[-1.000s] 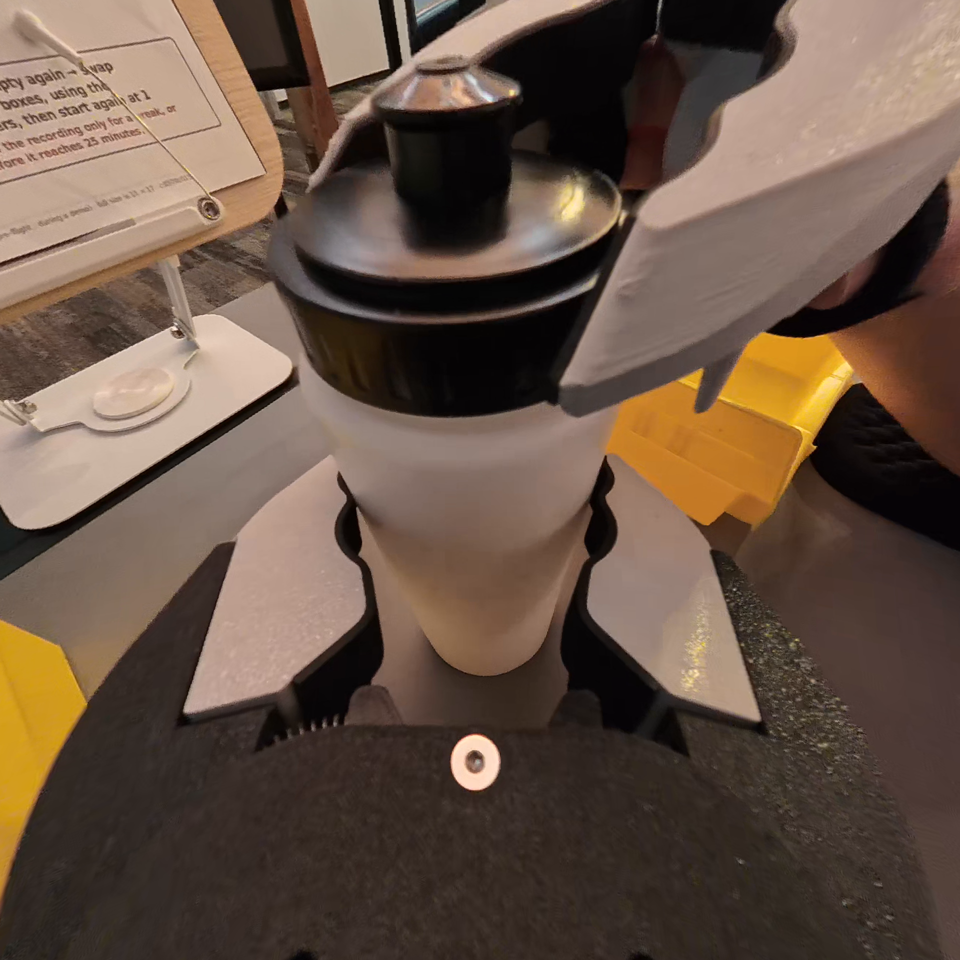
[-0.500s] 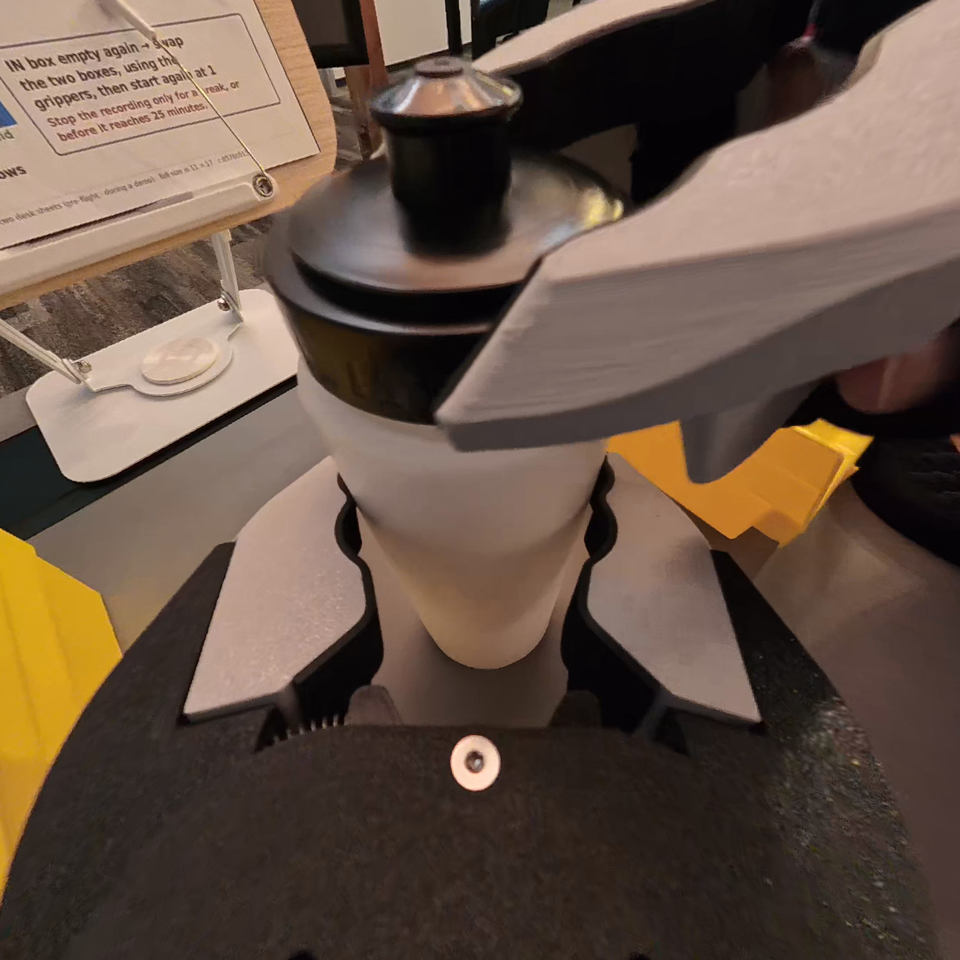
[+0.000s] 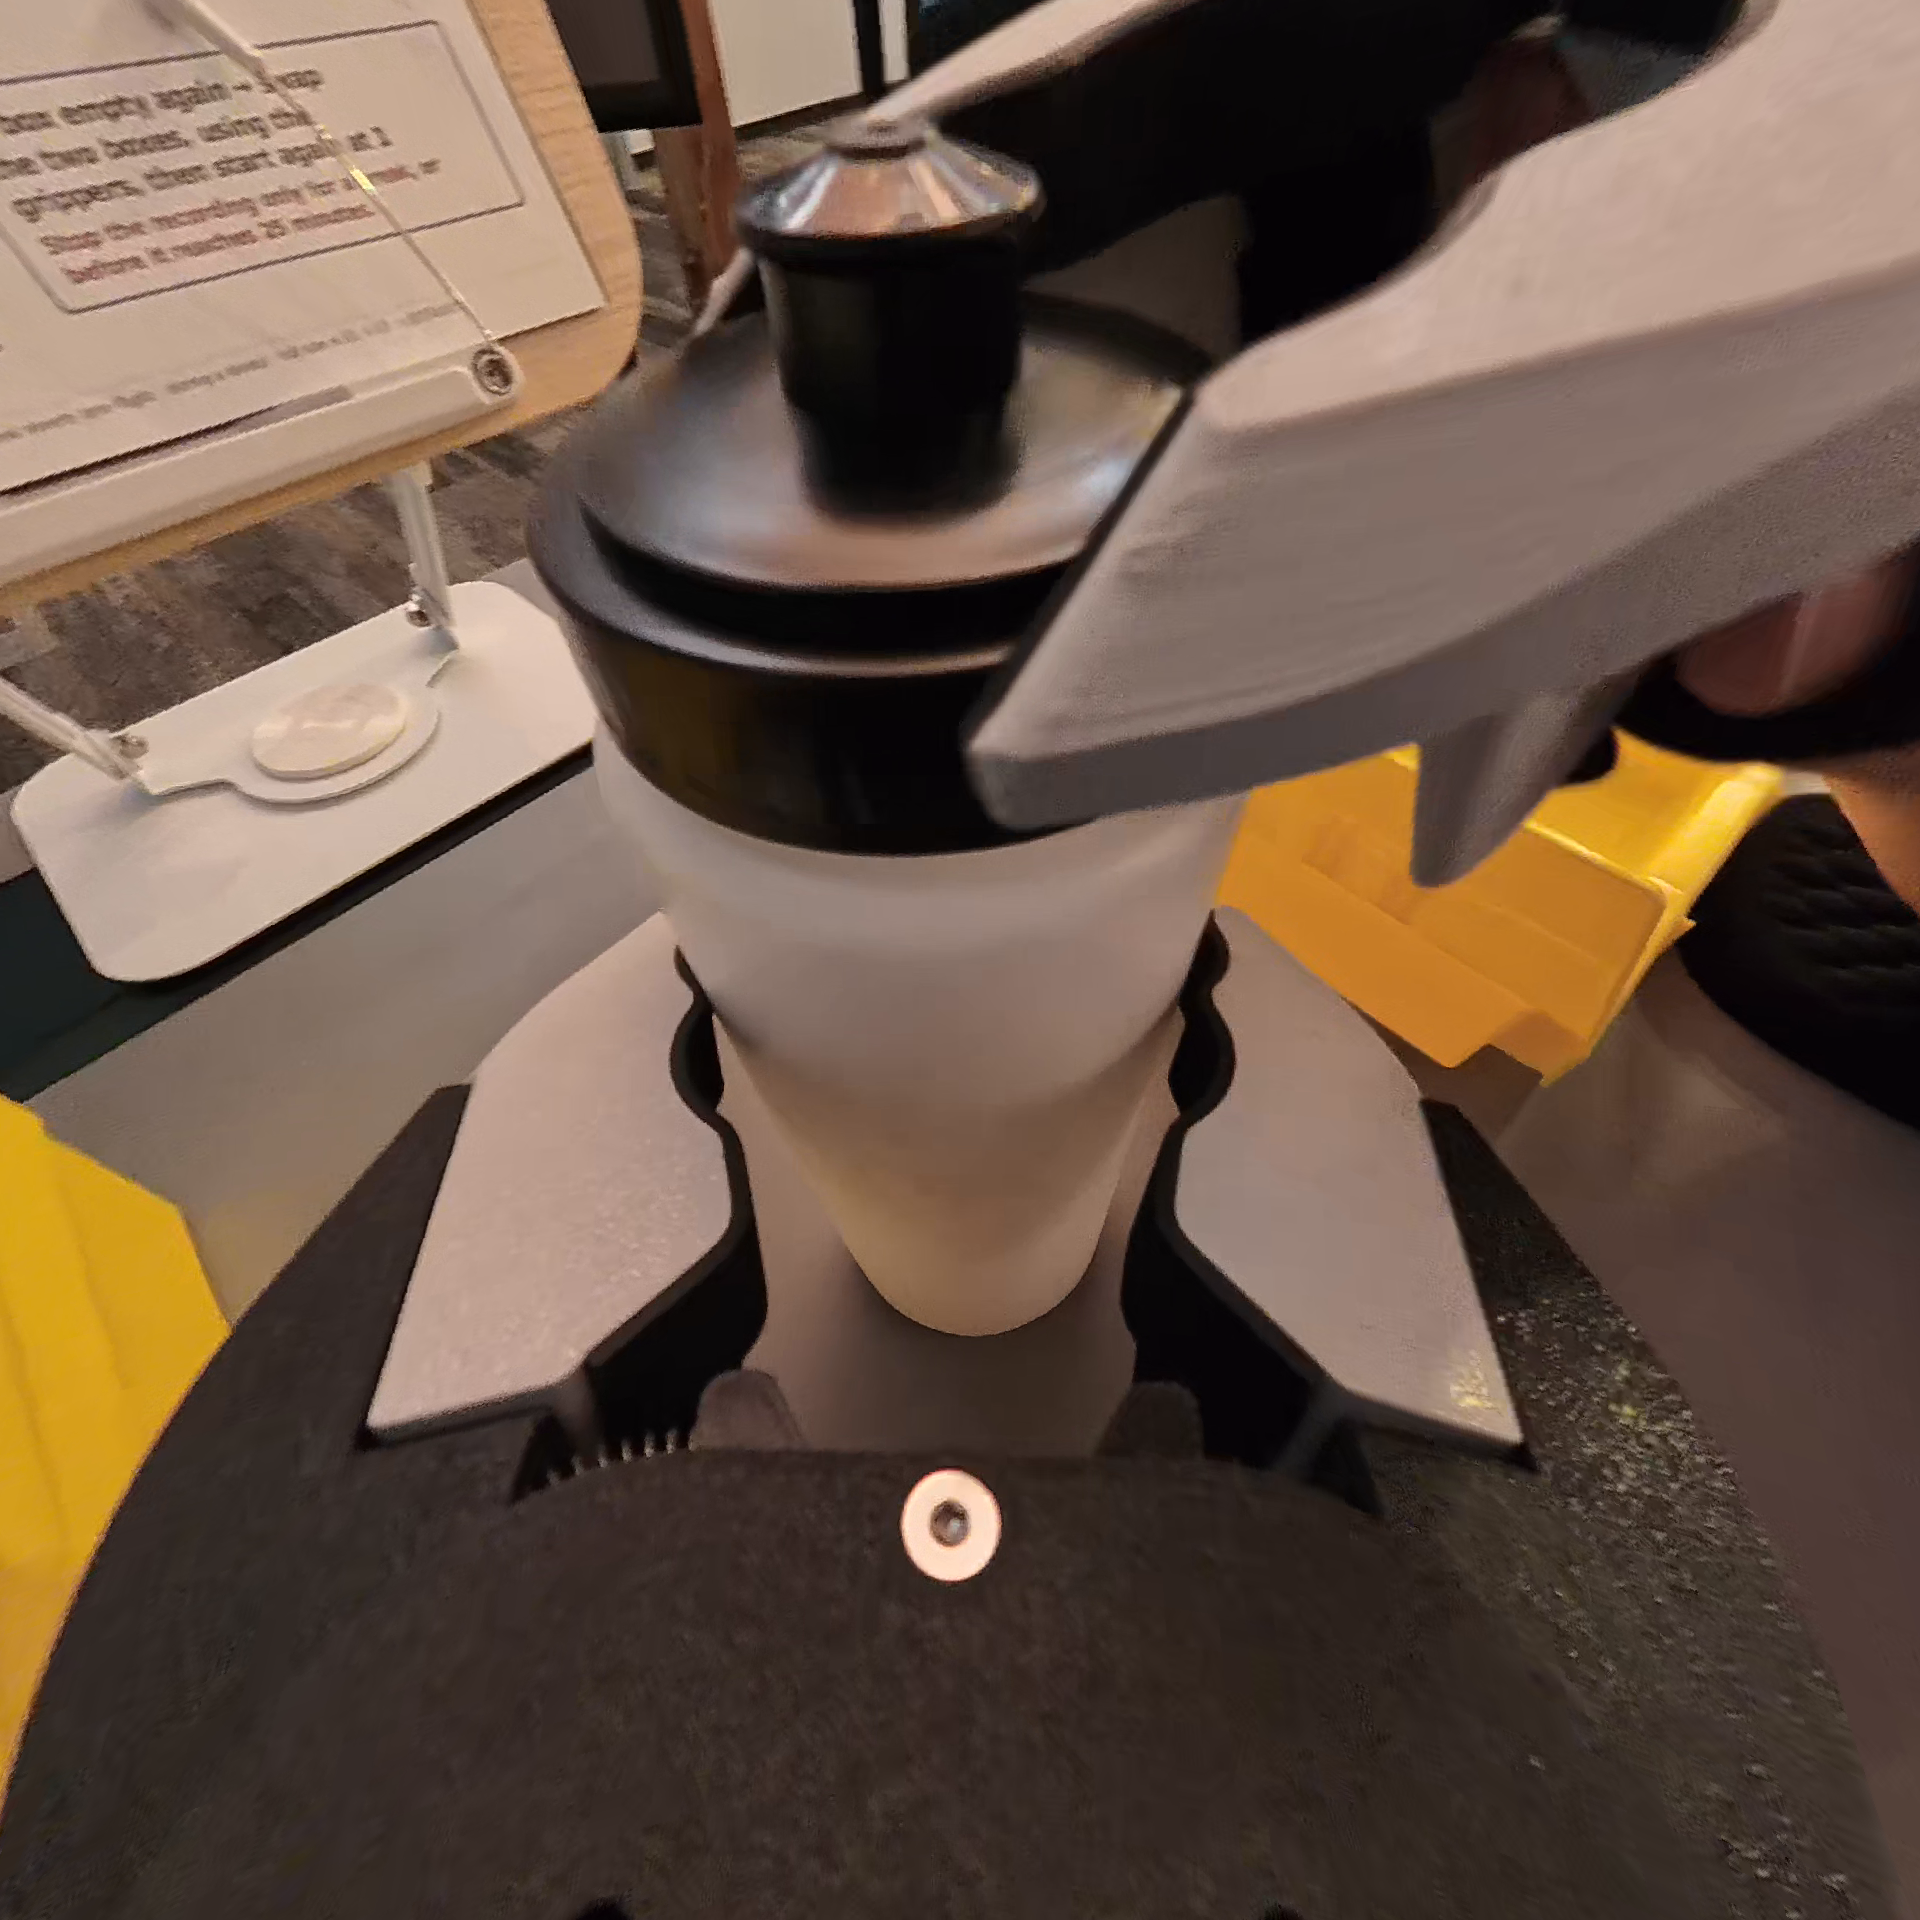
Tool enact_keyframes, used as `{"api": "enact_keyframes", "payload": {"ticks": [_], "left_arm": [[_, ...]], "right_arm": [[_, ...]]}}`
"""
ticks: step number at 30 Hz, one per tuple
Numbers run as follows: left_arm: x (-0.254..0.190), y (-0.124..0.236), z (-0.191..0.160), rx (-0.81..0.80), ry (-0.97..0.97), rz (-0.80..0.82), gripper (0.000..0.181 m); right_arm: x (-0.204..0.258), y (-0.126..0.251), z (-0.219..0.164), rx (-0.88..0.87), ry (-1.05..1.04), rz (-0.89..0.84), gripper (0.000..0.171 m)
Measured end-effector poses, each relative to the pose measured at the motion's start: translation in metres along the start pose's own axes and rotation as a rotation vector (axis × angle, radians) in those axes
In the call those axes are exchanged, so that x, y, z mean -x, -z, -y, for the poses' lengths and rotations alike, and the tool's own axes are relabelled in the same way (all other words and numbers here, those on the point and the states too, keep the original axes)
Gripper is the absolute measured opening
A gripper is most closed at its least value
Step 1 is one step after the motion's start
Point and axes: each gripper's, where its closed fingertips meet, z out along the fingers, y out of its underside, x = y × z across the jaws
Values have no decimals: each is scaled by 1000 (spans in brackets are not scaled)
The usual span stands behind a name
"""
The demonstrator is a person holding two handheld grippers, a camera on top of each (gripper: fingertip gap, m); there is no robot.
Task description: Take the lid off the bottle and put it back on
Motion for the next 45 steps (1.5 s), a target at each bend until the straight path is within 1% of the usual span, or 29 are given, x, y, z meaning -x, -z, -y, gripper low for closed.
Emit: {"api": "enact_keyframes", "payload": {"ticks": [3, 5, 8, 10, 12, 14, 16, 20, 22, 25, 27, 31, 33, 34, 35, 36, 41, 45], "left_arm": [[2, 1, -1, 7, 5, 32, 86], [2, 2, -1, 7, 5, 24, 86], [0, 0, -1, 6, 0, -8, 86], [-2, 0, 0, 9, -16, -27, 86], [-5, 0, 0, 8, -34, -41, 86], [-10, -1, 1, 2, -53, -72, 86], [-15, -1, 1, -2, -49, -114, 86], [-12, -1, 0, 2, -30, -95, 86], [-8, -1, 0, 5, -21, -52, 86], [-5, 1, -1, 12, -6, -20, 86], [-5, 1, -1, 9, -7, -32, 86], [-7, 0, 0, 7, -24, -66, 86], [-8, -1, 0, 7, -35, -74, 86], [-9, -1, 0, 6, -36, -77, 86], [-9, -1, 0, 4, -35, -81, 86], [-8, -1, 0, 1, -30, -85, 86], [-5, 0, 0, -5, -7, -71, 86], [0, 0, 0, -13, 19, -16, 86]], "right_arm": [[-2, -2, 1, -22, -17, -149, 73], [-1, -2, 1, -21, -5, -166, 73], [-1, -1, 1, -2, -13, -73, 73], [1, 2, 1, 16, -25, 24, 79], [1, 7, 0, 33, -7, 91, 80], [3, 10, -2, 43, 26, 145, 74], [6, 11, -1, 30, 50, 170, 72], [4, 7, 0, 18, 27, 126, 72], [-1, 5, 2, -1, -15, 48, 67], [-2, 2, 3, -18, -25, -60, 67], [-2, 1, 3, -21, -21, -68, 67], [-1, 2, 2, -12, -39, 45, 69], [4, 3, -5, 39, -62, 129, 79], [7, 3, -8, 61, -59, 171, 80], [6, 3, -10, 64, -42, 177, 79], [4, 3, -8, 38, -10, 164, 76], [3, -2, -5, -12, 12, 95, 75], [0, -6, -3, -38, -4, -26, 75]]}}
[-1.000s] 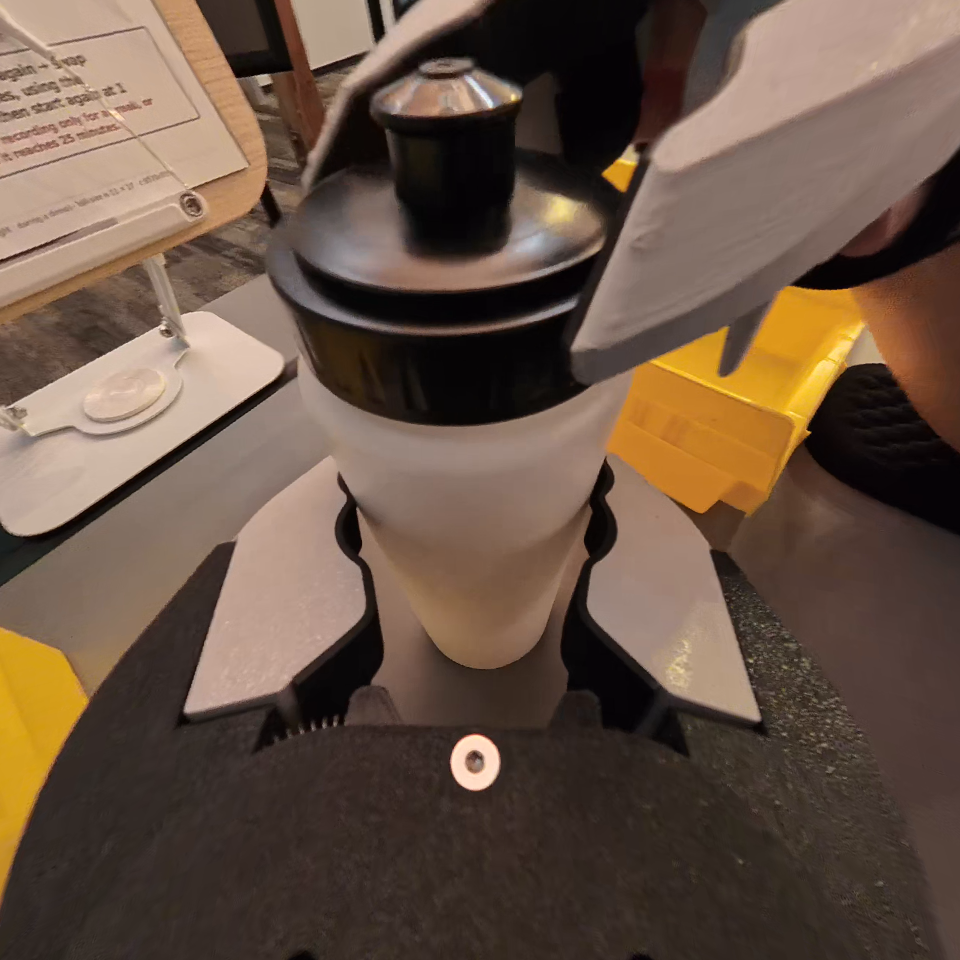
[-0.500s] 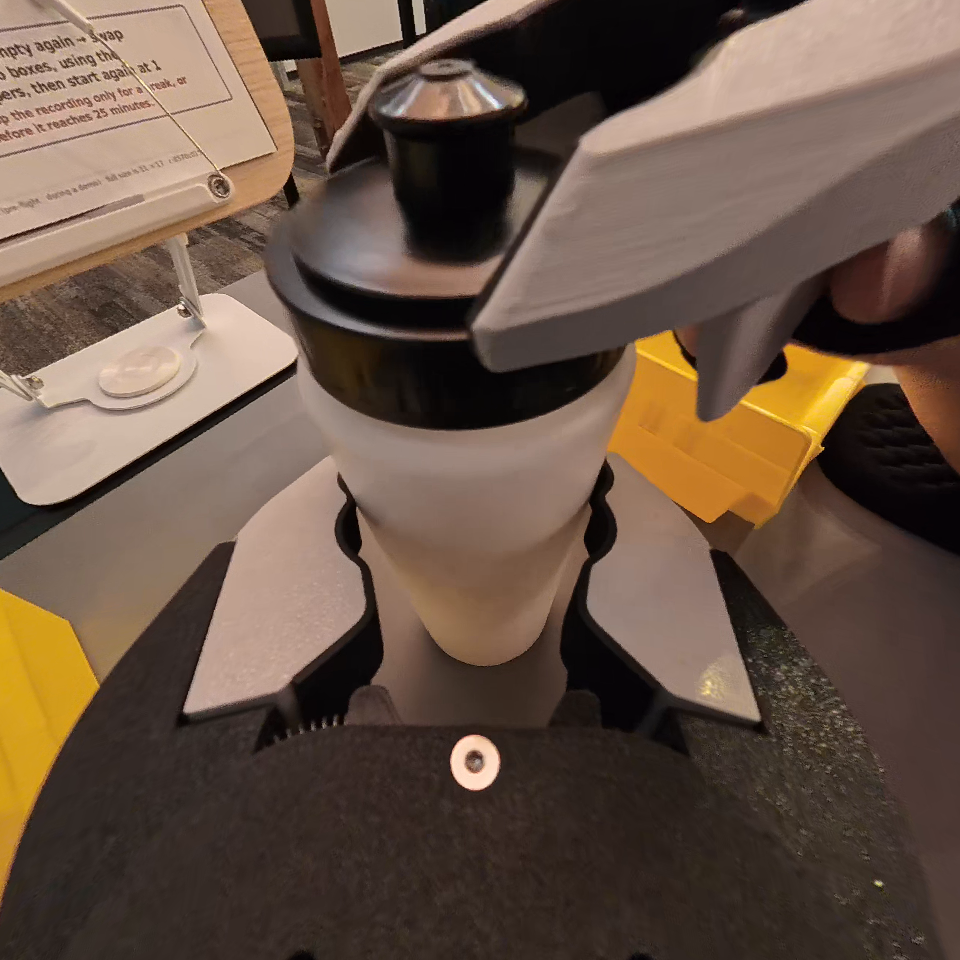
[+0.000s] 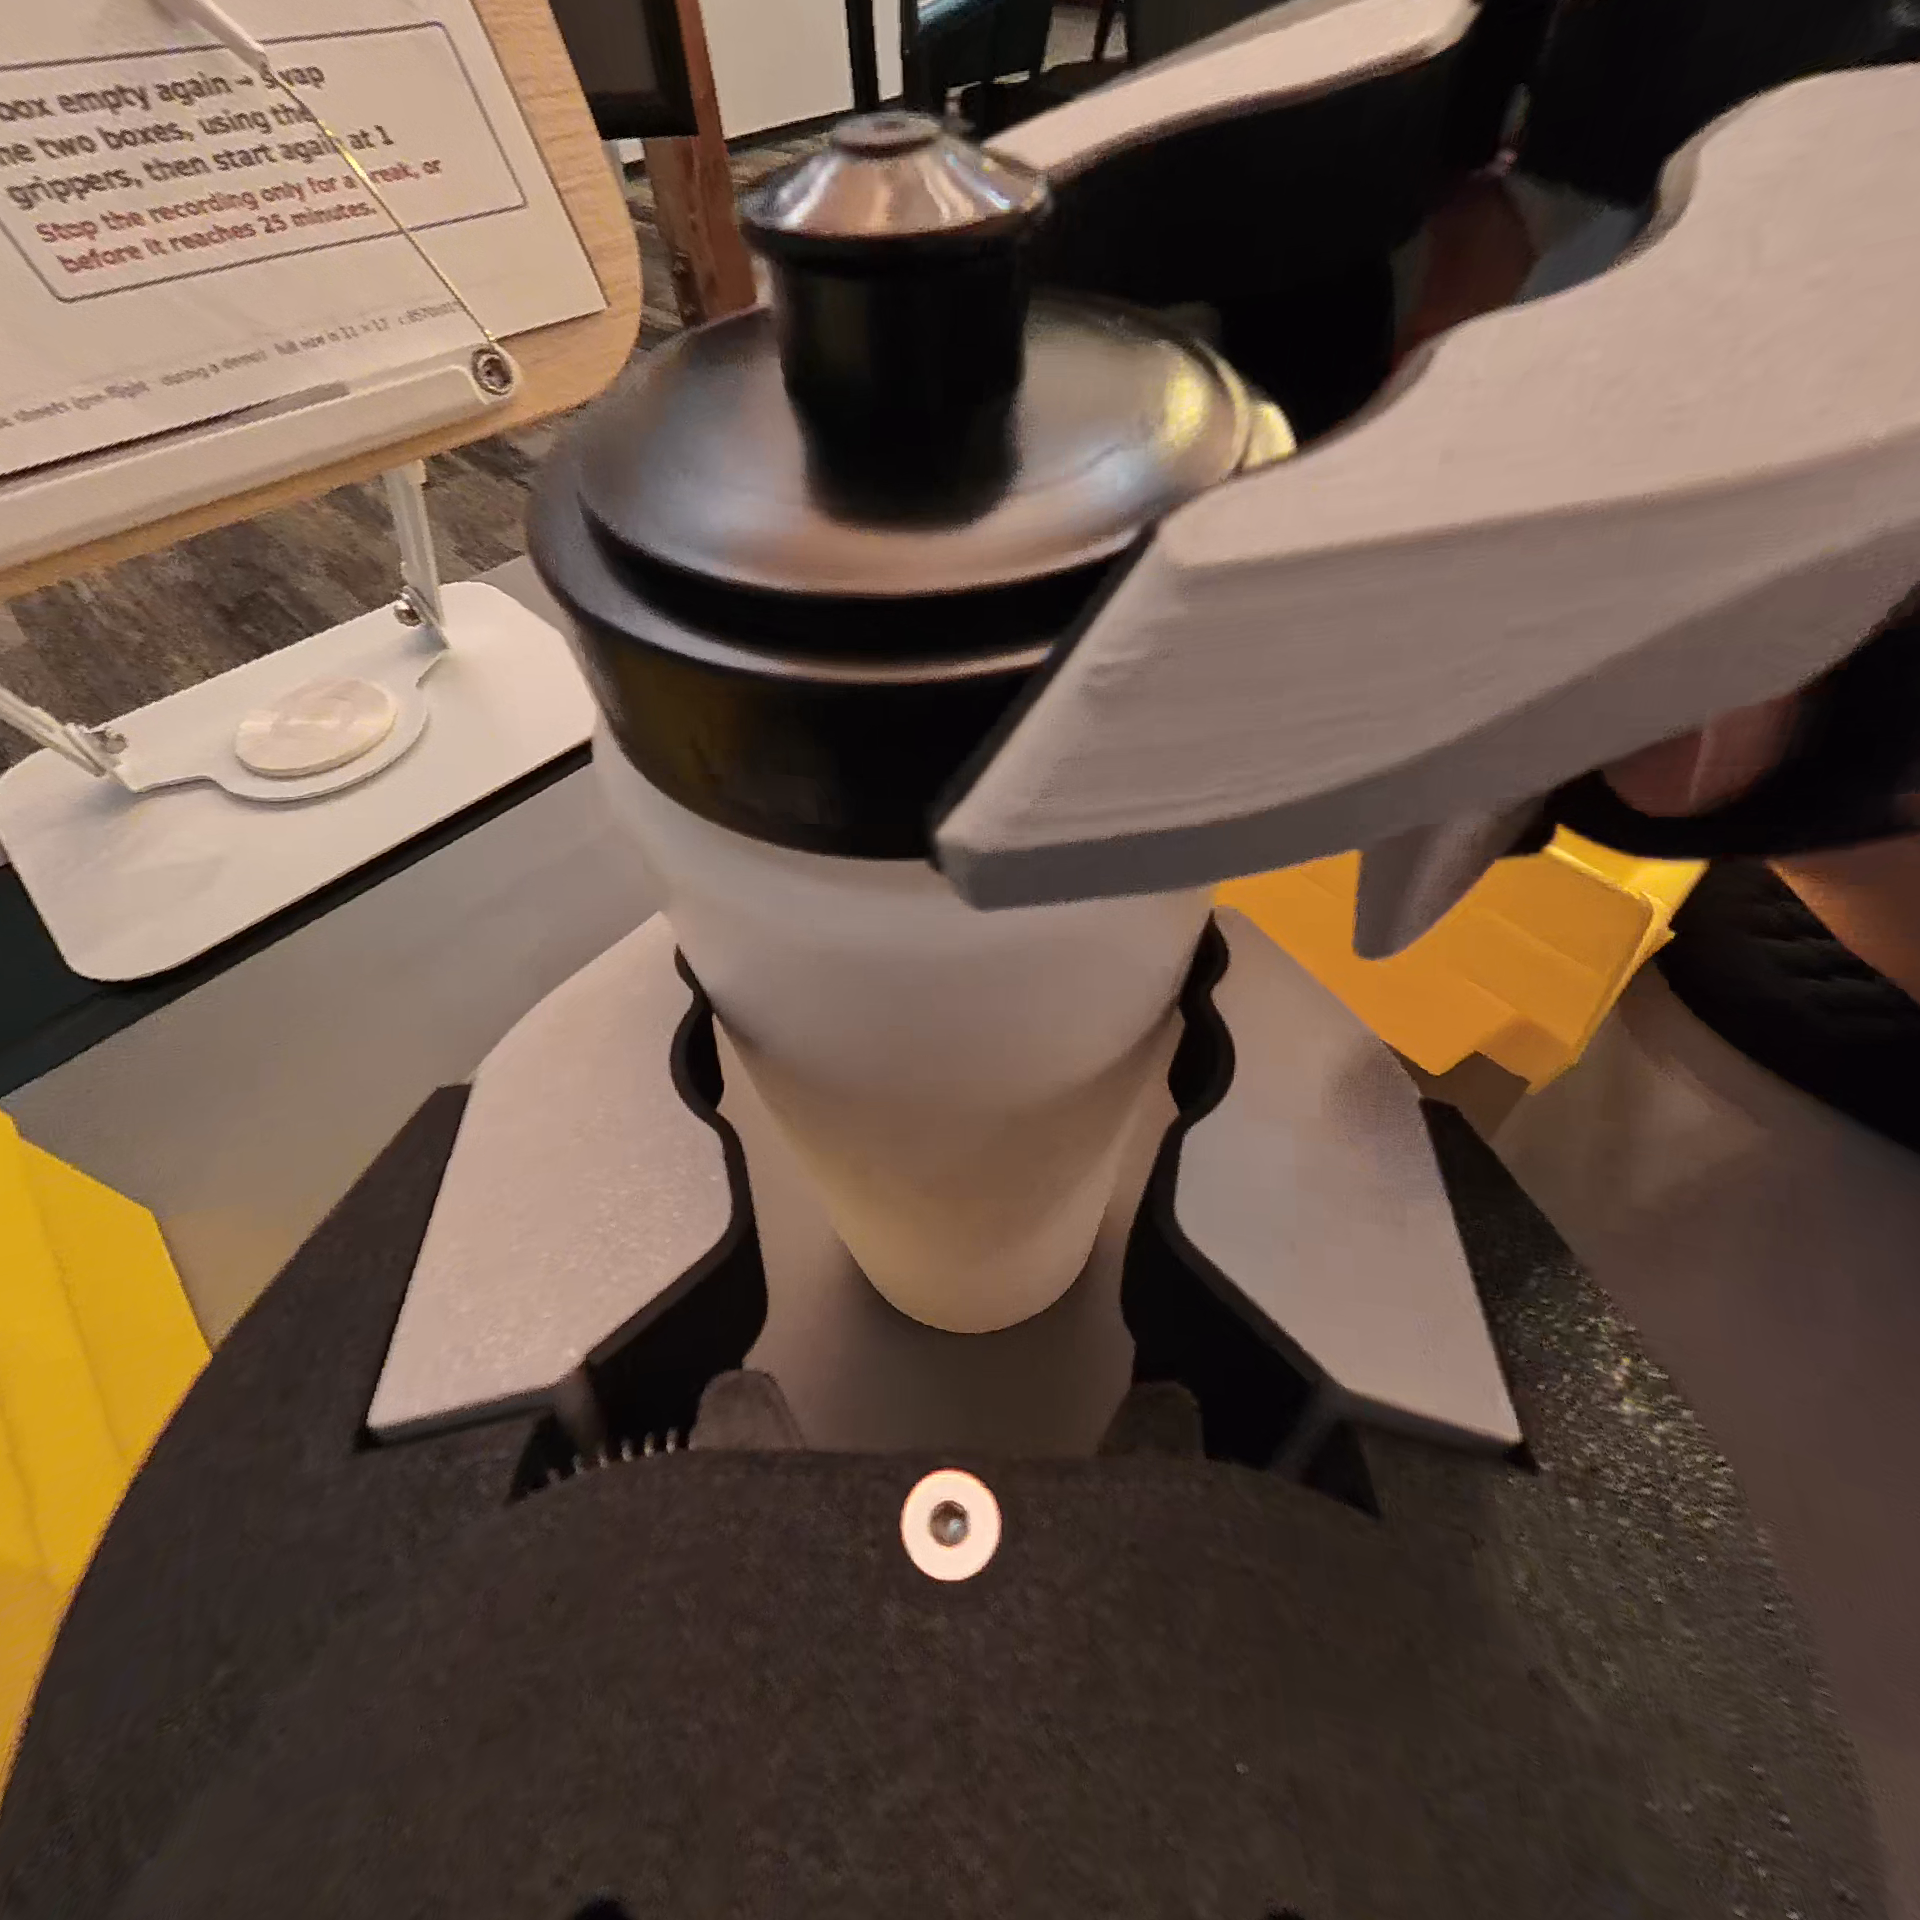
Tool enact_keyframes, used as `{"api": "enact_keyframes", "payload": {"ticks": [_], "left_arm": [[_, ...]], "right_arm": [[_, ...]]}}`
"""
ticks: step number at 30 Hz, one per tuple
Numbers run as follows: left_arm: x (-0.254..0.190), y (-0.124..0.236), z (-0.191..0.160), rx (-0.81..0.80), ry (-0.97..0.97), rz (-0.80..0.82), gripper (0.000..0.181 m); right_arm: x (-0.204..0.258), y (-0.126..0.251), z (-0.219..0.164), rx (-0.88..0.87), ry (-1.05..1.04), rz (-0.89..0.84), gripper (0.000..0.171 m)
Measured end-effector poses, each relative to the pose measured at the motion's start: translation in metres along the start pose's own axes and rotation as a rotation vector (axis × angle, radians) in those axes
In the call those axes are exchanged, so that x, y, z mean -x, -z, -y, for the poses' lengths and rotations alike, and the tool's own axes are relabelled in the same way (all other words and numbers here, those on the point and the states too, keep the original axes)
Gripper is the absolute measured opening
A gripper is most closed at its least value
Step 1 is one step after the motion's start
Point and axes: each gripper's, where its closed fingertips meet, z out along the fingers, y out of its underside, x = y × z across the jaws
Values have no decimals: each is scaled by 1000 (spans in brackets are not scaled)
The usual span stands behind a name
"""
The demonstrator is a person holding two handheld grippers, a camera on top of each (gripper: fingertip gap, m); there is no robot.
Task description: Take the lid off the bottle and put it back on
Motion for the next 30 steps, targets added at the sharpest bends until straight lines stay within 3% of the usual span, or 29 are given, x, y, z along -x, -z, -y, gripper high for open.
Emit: {"api": "enact_keyframes", "payload": {"ticks": [5, 11, 16, 26, 30], "left_arm": [[1, 2, 0, 1, 3, 20, 86], [-6, 0, 0, 12, -40, -85, 86], [-10, 0, 0, 7, -66, -144, 86], [-1, 1, -1, 7, -17, 11, 86], [-3, 1, 0, 5, -25, -63, 86]], "right_arm": [[-1, -1, 1, -18, -18, -131, 76], [4, -1, -12, 102, 62, 88, 80], [7, 3, -4, 17, 29, 183, 78], [0, -3, -2, -6, 17, -141, 77], [3, -4, -3, 34, 49, -22, 78]]}}
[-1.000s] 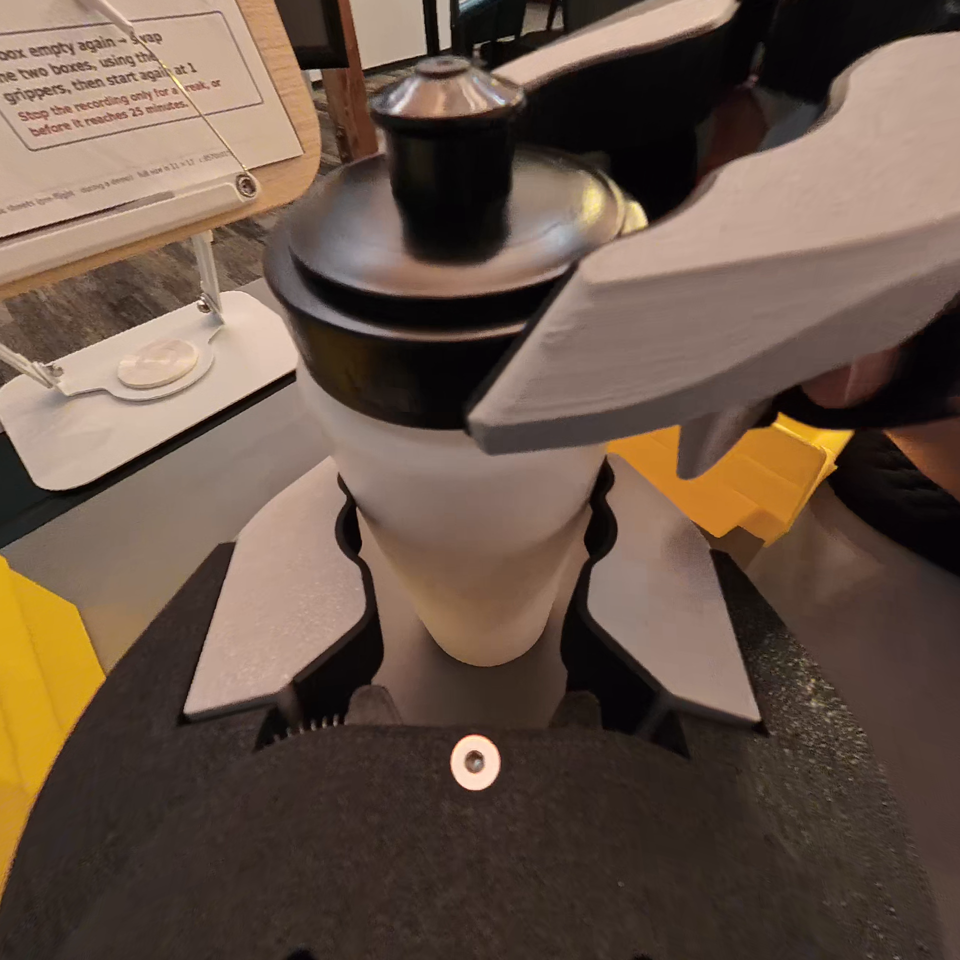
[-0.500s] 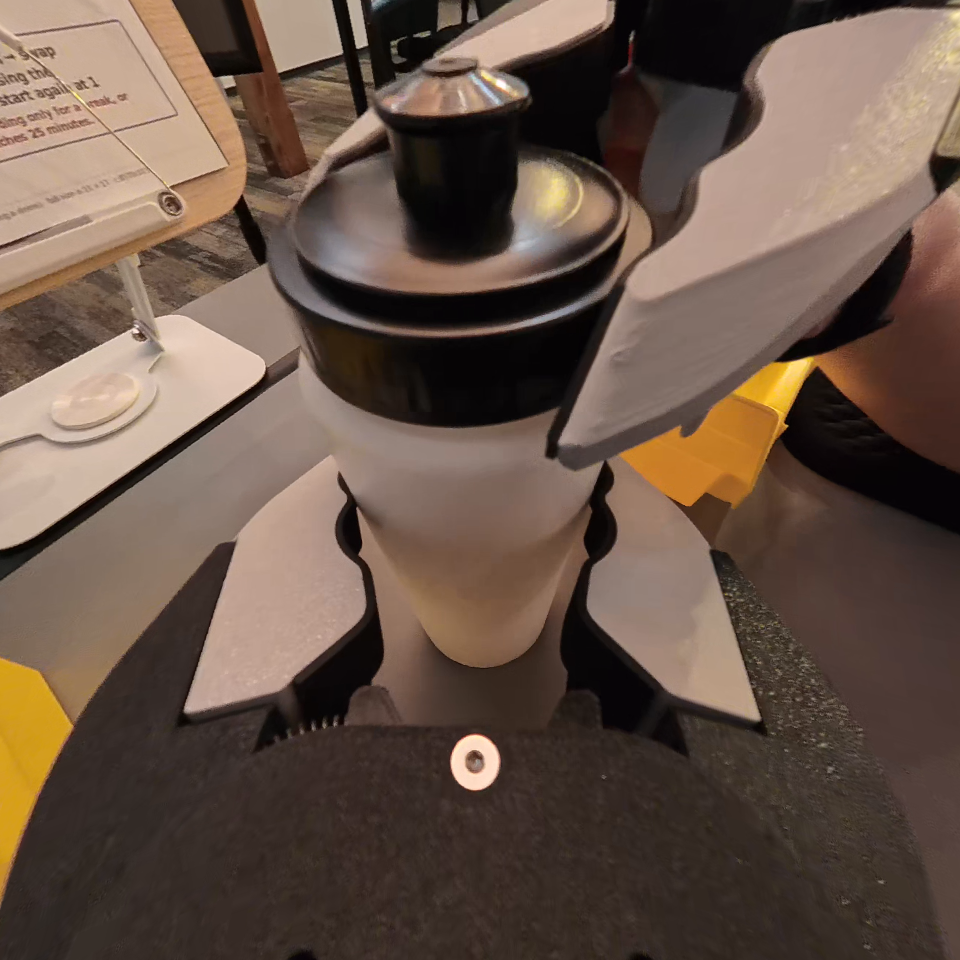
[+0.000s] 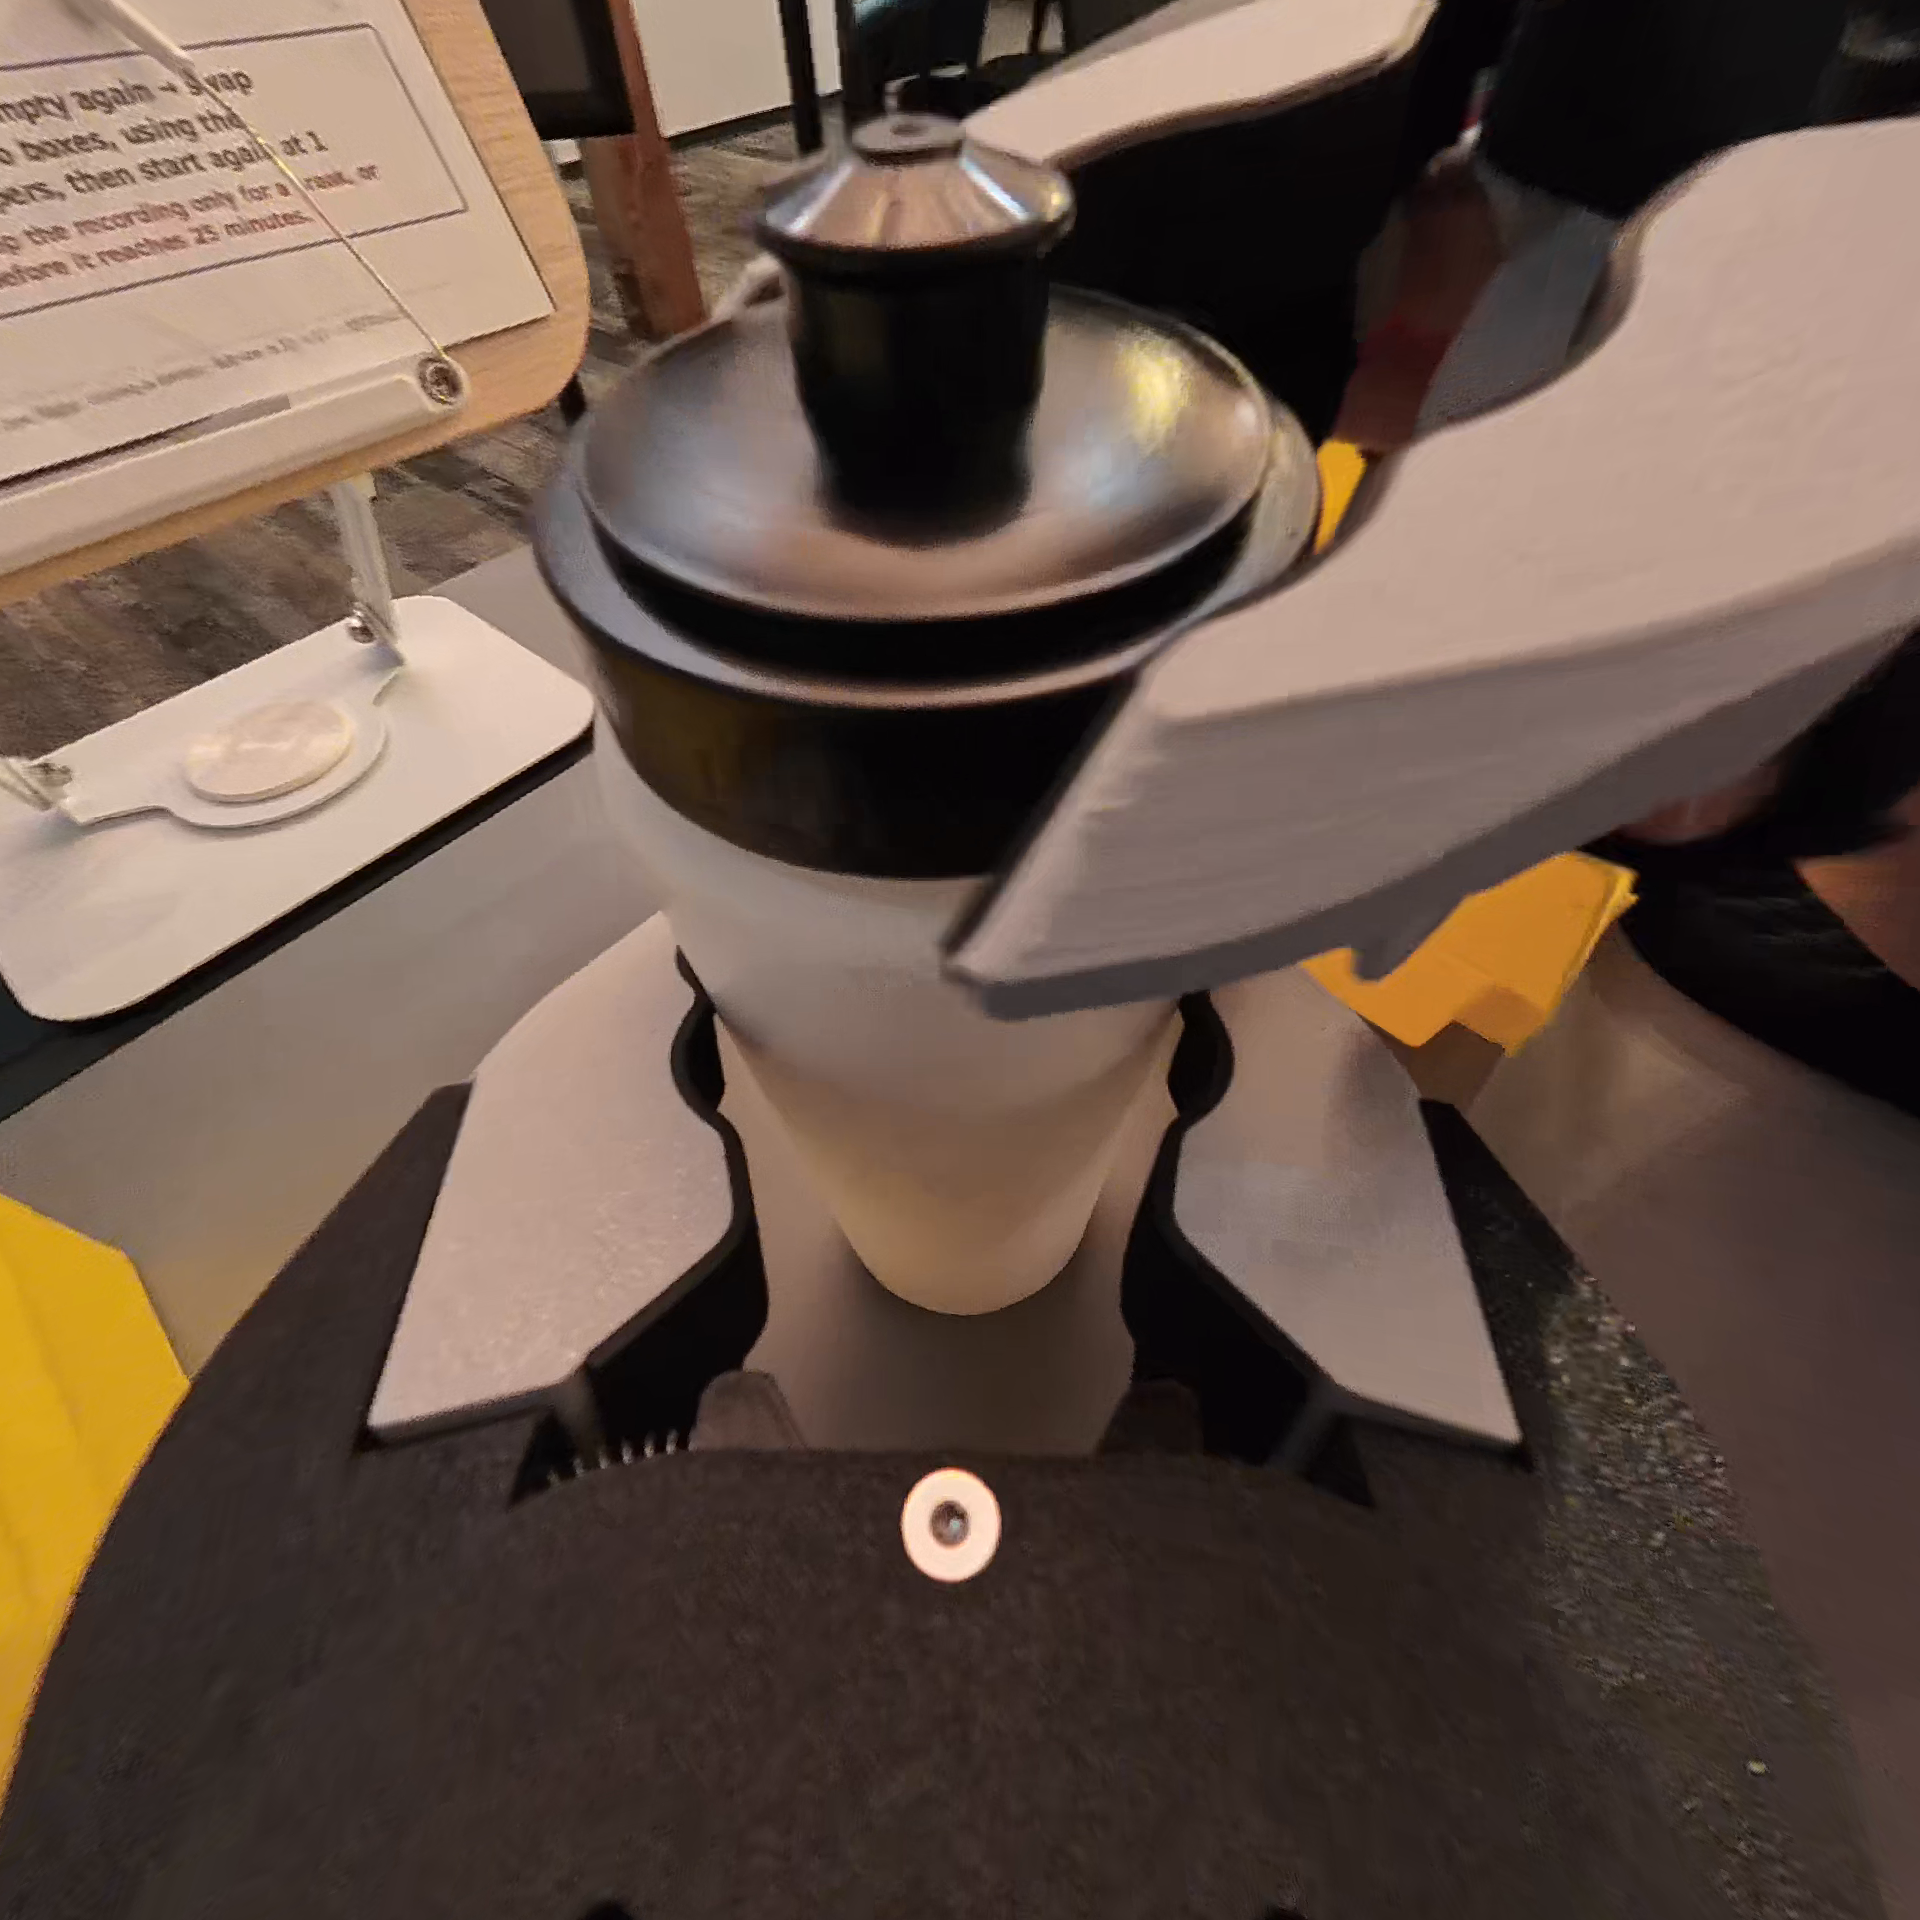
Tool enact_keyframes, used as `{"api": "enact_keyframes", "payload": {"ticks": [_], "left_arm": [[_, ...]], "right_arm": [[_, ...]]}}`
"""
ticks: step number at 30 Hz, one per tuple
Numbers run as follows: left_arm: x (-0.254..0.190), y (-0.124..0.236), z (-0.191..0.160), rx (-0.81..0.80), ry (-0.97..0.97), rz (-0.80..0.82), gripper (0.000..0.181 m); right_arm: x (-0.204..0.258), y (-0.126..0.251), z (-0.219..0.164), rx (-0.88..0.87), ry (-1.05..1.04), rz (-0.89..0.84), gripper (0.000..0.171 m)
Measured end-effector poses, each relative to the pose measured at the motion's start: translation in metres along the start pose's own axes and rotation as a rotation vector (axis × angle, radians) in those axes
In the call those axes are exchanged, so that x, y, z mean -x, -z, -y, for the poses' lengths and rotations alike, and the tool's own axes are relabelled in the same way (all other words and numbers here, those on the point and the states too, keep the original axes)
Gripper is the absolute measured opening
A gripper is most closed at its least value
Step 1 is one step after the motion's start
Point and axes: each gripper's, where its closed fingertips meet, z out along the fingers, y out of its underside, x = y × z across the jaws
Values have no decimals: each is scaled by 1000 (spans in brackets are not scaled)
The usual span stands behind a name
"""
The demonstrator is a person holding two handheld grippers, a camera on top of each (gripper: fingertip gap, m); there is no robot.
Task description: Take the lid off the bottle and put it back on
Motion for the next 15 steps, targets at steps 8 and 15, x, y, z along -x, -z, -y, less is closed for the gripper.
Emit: {"api": "enact_keyframes", "payload": {"ticks": [8, 15], "left_arm": [[-7, -1, 0, -10, -16, -120, 86], [2, 0, -1, 9, 35, 19, 86]], "right_arm": [[2, 10, 3, -34, -17, 211, 75], [-4, 4, 4, -30, -24, -12, 75]]}}
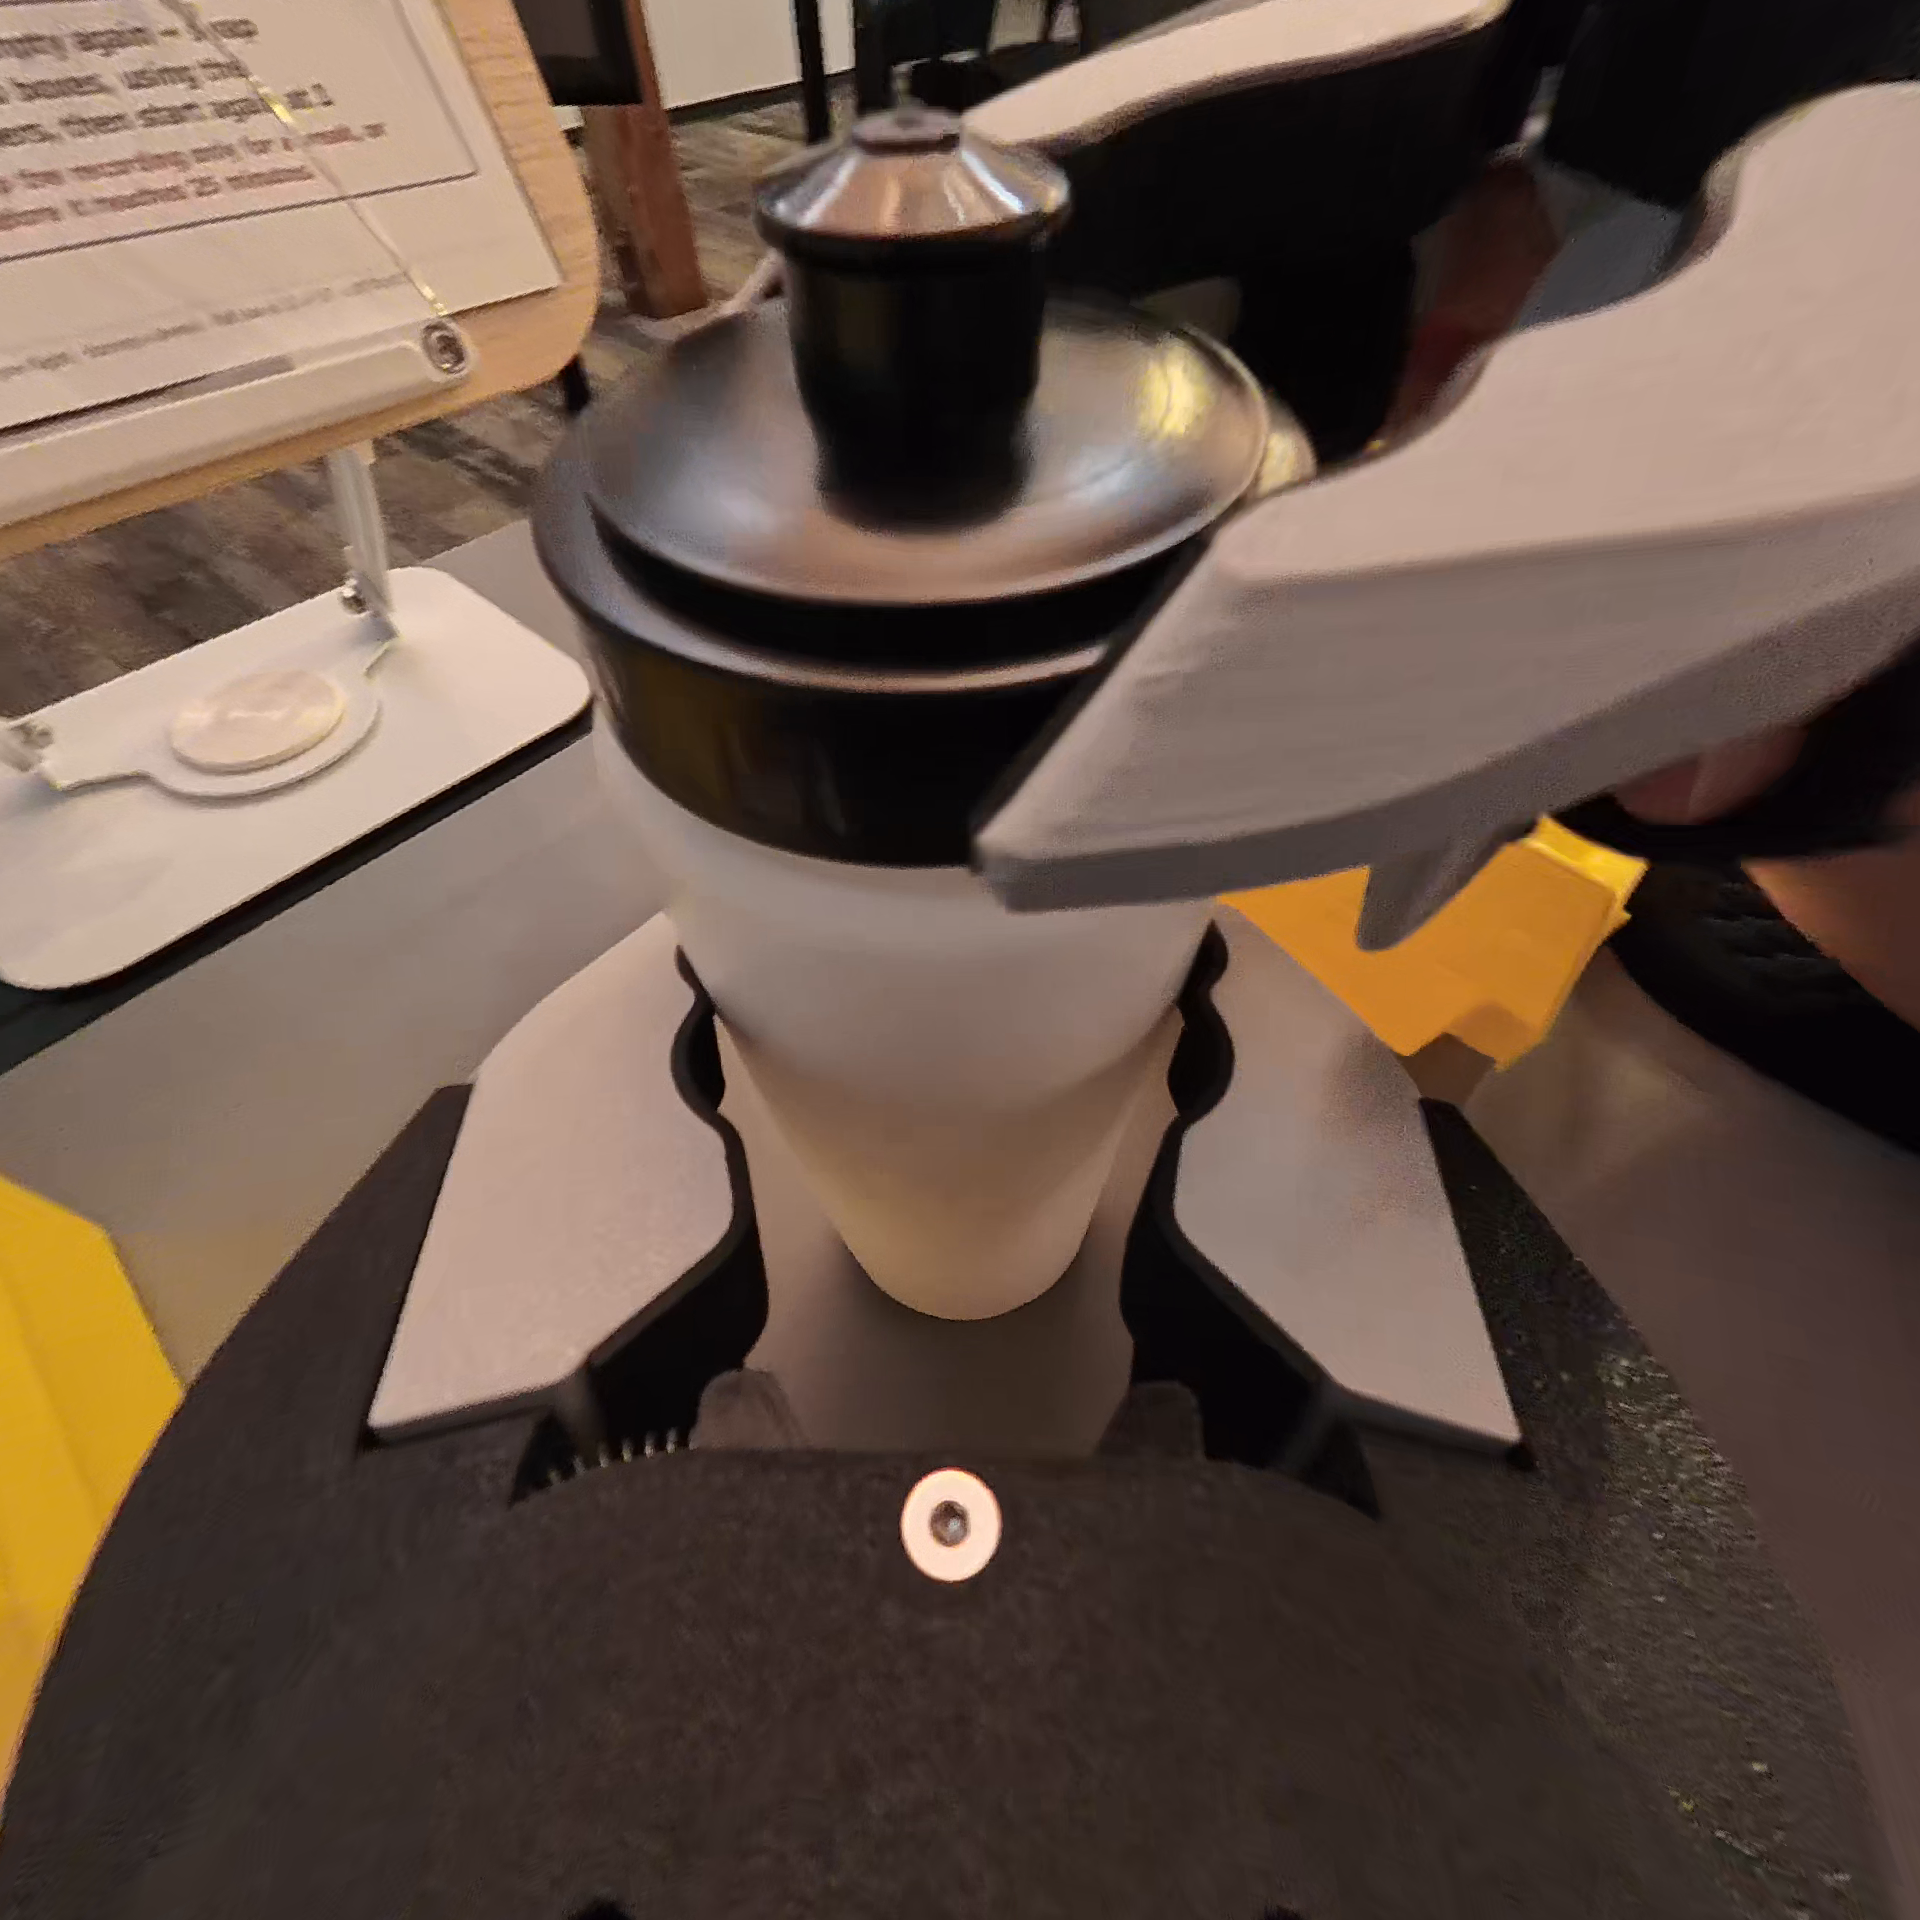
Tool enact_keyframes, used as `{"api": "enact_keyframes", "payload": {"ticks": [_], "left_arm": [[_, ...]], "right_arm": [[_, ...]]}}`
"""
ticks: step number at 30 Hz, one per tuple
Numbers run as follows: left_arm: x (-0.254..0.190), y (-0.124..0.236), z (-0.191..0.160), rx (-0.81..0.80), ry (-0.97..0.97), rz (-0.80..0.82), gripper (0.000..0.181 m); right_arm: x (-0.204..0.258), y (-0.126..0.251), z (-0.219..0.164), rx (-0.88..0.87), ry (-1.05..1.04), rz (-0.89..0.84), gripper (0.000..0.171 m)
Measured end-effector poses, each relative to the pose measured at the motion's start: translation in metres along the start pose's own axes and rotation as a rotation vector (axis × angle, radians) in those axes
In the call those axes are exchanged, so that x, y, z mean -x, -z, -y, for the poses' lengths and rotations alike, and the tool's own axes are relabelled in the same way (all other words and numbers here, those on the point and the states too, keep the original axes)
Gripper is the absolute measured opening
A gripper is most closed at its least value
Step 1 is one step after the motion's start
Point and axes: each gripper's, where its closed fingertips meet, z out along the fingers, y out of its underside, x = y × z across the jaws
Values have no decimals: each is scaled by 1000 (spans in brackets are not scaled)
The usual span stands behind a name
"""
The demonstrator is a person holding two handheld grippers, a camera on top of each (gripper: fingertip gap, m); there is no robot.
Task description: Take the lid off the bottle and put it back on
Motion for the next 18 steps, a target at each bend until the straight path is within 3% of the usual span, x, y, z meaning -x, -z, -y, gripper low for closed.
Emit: {"api": "enact_keyframes", "payload": {"ticks": [4, 12, 18], "left_arm": [[2, 2, -1, 6, -2, 45, 86], [-8, -1, -1, -1, -66, -114, 86], [-3, -1, 0, -6, -44, -89, 86]], "right_arm": [[1, -1, 0, -7, 4, -104, 75], [5, 8, -3, 28, 5, 223, 75], [3, 4, -1, -4, 1, 178, 75]]}}
